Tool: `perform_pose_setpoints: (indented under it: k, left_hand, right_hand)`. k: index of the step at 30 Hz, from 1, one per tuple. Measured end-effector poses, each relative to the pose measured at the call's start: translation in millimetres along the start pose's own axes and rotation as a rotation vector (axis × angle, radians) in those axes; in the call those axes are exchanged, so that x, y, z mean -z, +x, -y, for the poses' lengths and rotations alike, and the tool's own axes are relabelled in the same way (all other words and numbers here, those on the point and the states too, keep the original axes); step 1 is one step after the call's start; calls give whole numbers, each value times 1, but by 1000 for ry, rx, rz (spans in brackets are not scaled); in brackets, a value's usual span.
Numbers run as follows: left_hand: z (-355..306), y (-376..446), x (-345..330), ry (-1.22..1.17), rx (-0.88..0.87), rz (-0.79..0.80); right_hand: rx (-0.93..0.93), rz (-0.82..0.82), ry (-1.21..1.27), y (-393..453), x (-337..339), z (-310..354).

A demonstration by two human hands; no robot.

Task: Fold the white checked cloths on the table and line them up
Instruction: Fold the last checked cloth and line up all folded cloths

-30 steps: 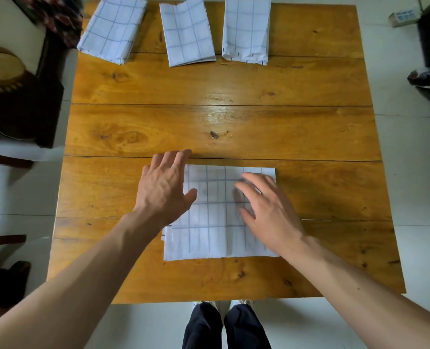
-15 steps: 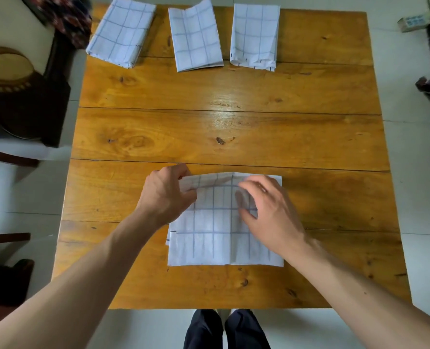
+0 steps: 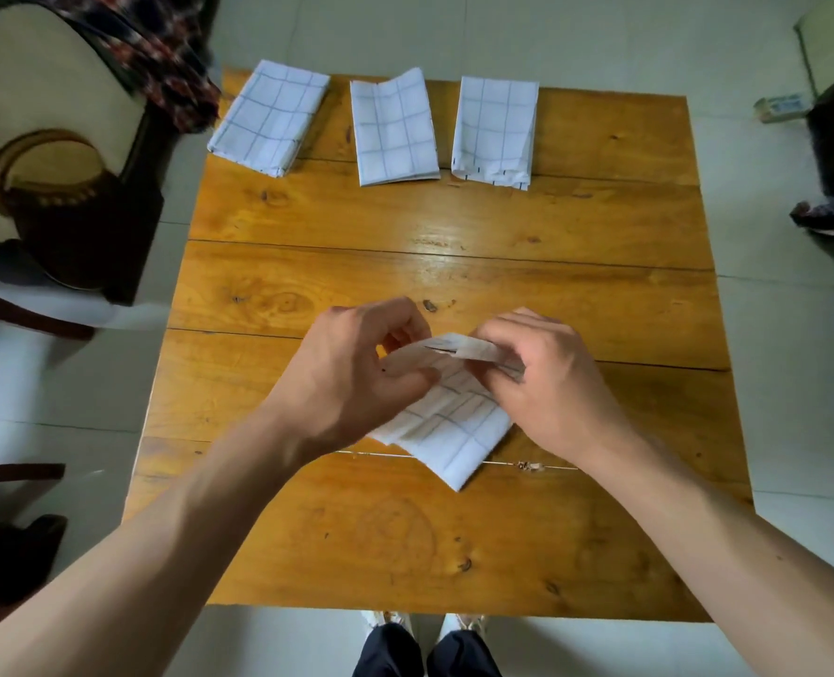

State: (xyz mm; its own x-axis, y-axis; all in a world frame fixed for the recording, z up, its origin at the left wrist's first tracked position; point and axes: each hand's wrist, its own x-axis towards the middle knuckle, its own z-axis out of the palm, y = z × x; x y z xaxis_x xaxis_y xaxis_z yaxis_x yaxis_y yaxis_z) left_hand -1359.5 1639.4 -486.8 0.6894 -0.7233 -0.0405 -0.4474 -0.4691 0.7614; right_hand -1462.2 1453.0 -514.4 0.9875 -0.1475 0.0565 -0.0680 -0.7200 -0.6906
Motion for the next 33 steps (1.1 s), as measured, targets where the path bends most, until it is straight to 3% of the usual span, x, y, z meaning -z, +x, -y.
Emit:
perform_pose_setpoints:
  k: [4,8,12,17,23,29,33]
  left_hand:
    - [17,-11,0,201,103,73]
    - [16,-14,-12,186,193,-40]
    - [-5,-6,-2,184,14,-239]
    - [-25,-17,12,304,-261,-315]
    - [-8,-60,-12,296,-390,-208]
    - [42,-110,-67,270,-284,61]
    - [59,-133,-87,251,-261,163]
  right_hand:
    - [-57,-41,57,-16,17,-2]
    - [-106,-61,72,-27,22,-14]
    - [-22,-236,95,-26,32,-14]
    - [162,-341,66,-24,48,-13]
    - [187,-186,-16,-68,30,-29]
    - [37,107,-68,-125,-19,-60]
    - [-3,219,-107,-150,-49,-72]
